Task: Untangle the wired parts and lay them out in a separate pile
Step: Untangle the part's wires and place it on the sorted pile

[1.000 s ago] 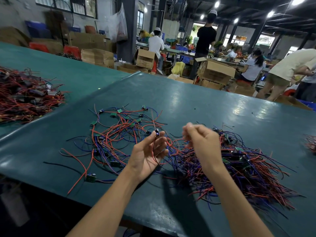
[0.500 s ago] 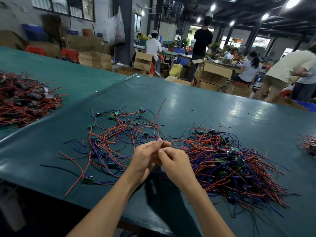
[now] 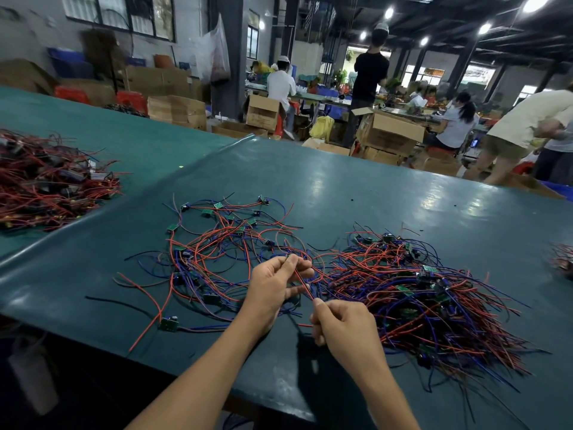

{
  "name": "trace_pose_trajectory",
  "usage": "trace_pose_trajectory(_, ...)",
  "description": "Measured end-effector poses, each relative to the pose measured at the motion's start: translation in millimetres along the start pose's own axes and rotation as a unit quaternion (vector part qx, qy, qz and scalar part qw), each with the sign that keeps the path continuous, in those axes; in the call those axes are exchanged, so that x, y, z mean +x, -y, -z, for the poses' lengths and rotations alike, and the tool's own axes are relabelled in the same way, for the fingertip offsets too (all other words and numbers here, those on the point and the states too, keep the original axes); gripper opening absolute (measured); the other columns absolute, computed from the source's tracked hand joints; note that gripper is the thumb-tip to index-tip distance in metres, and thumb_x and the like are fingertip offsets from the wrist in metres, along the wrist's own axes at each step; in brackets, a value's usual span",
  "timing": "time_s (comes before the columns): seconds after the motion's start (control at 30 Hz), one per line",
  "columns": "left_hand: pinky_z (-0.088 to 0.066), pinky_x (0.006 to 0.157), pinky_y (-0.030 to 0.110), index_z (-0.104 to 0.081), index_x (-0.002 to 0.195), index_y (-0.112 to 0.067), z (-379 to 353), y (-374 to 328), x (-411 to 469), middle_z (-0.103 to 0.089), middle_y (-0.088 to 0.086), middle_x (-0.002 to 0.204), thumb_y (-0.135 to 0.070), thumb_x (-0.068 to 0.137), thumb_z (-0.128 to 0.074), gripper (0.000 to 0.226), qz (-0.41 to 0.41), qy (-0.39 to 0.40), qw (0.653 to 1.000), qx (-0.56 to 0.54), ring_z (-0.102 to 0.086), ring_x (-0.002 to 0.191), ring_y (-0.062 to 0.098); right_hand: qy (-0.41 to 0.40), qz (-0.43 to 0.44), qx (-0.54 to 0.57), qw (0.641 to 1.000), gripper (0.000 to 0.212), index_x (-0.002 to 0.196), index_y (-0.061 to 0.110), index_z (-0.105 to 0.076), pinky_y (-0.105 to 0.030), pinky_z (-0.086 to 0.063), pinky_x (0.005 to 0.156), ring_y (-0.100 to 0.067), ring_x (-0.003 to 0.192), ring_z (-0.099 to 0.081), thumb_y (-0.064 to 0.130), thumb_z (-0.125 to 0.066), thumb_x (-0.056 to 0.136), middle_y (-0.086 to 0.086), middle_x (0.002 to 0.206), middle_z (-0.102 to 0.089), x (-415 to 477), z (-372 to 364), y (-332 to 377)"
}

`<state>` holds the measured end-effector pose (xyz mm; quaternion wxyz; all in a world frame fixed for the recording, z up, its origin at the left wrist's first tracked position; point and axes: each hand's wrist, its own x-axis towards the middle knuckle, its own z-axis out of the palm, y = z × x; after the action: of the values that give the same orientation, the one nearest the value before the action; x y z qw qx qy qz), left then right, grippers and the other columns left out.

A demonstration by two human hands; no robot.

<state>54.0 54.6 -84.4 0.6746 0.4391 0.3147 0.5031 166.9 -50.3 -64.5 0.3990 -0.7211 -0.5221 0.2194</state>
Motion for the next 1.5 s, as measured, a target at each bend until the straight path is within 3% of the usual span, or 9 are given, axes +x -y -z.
trace_pose_trajectory(0.2, -0.059, 0.073, 0.032, -0.068, 0.096, -0.001, -4, -2, 1, -0.077, 0.015, 0.099, -0.019, 0.104, -0.054, 0.024, -0.003, -0.028, 1.0, 0.007, -0.074, 0.092, 0.023, 0.003, -0.084, 0.065, 0.994, 0.043, 0.064, 0.008, -0.07, -0.025, -0.042, 0.036, -0.014, 0.042, -0.061, 0.031, -0.062, 0.099, -0.004, 0.053, -0.067, -6, 9, -17)
trace_pose_trajectory(0.43, -0.058, 0.082, 0.041, -0.068, 0.097, -0.003, -3, -3, 3, -0.077, 0.012, 0.096, -0.019, 0.104, -0.054, 0.023, -0.012, -0.057, 0.998, -0.022, -0.074, 0.091, 0.022, -0.008, -0.082, 0.087, 0.993, 0.043, 0.063, 0.007, -0.069, -0.028, -0.045, 0.033, -0.019, 0.045, -0.065, 0.032, -0.065, 0.098, -0.007, 0.055, -0.068, -9, 10, -22)
trace_pose_trajectory(0.7, -0.06, 0.063, 0.028, -0.065, 0.107, -0.005, 9, -11, 7, -0.075, 0.01, 0.093, -0.025, 0.104, -0.053, 0.024, 0.044, -0.021, 0.972, -0.231, -0.073, 0.073, 0.015, -0.046, -0.007, 0.13, 0.99, 0.06, 0.05, 0.006, -0.059, -0.027, -0.039, 0.034, -0.021, 0.032, -0.051, 0.044, -0.063, 0.095, -0.011, 0.045, -0.059, -21, 10, -28)
trace_pose_trajectory(0.8, -0.05, 0.048, 0.018, -0.066, 0.113, -0.006, 17, -18, 9, -0.067, 0.003, 0.088, -0.024, 0.102, -0.054, 0.023, 0.056, 0.003, 0.957, -0.283, -0.06, 0.059, 0.006, -0.051, -0.012, 0.153, 0.987, 0.062, 0.048, 0.009, -0.059, -0.028, -0.04, 0.037, -0.024, 0.034, -0.051, 0.049, -0.059, 0.096, -0.013, 0.048, -0.059, -23, 12, -30)
trace_pose_trajectory(0.97, -0.022, 0.037, 0.017, -0.074, 0.114, -0.015, -9, -30, 13, -0.059, -0.005, 0.079, -0.028, 0.103, -0.056, 0.025, 0.041, 0.084, 0.995, 0.037, -0.033, 0.048, 0.006, -0.052, -0.002, 0.138, 0.989, 0.058, 0.052, 0.007, -0.061, -0.029, -0.039, 0.036, -0.021, 0.031, -0.048, 0.045, -0.061, 0.096, -0.01, 0.045, -0.058, -23, 10, -30)
trace_pose_trajectory(1.13, -0.036, 0.054, 0.006, -0.074, 0.116, -0.013, -61, -62, 17, -0.062, -0.023, 0.063, -0.022, 0.1, -0.064, 0.021, -0.114, 0.197, 0.916, 0.33, -0.052, 0.052, -0.01, -0.069, 0.005, 0.139, 0.988, 0.058, 0.052, 0.003, -0.061, -0.028, -0.037, 0.036, -0.022, 0.031, -0.048, 0.038, -0.063, 0.098, -0.011, 0.042, -0.057, -22, 10, -32)
trace_pose_trajectory(1.27, -0.033, 0.052, -0.001, -0.074, 0.113, -0.004, -85, -76, 17, -0.057, -0.03, 0.053, -0.015, 0.097, -0.068, 0.02, -0.18, 0.257, 0.881, 0.355, -0.05, 0.048, -0.014, -0.059, 0.005, 0.148, 0.987, 0.058, 0.052, 0.002, -0.06, -0.024, -0.036, 0.037, -0.018, 0.031, -0.048, 0.036, -0.062, 0.099, -0.009, 0.043, -0.058, -23, 11, -33)
trace_pose_trajectory(1.43, -0.044, 0.065, 0.006, -0.078, 0.103, -0.007, -82, -79, 16, -0.073, -0.019, 0.072, -0.017, 0.089, -0.076, 0.018, -0.193, 0.263, 0.894, 0.307, -0.063, 0.065, -0.007, -0.047, 0.0, 0.152, 0.987, 0.059, 0.054, 0.002, -0.061, -0.023, -0.038, 0.038, -0.016, 0.032, -0.048, 0.042, -0.06, 0.098, -0.007, 0.043, -0.058, -24, 11, -33)
trace_pose_trajectory(1.5, -0.043, 0.058, 0.007, -0.078, 0.103, -0.006, -76, -78, 14, -0.072, -0.014, 0.068, -0.017, 0.089, -0.076, 0.018, -0.175, 0.273, 0.909, 0.263, -0.059, 0.057, -0.006, -0.042, -0.004, 0.156, 0.987, 0.059, 0.054, 0.005, -0.061, -0.024, -0.038, 0.039, -0.015, 0.032, -0.048, 0.044, -0.059, 0.098, -0.005, 0.044, -0.057, -24, 11, -33)
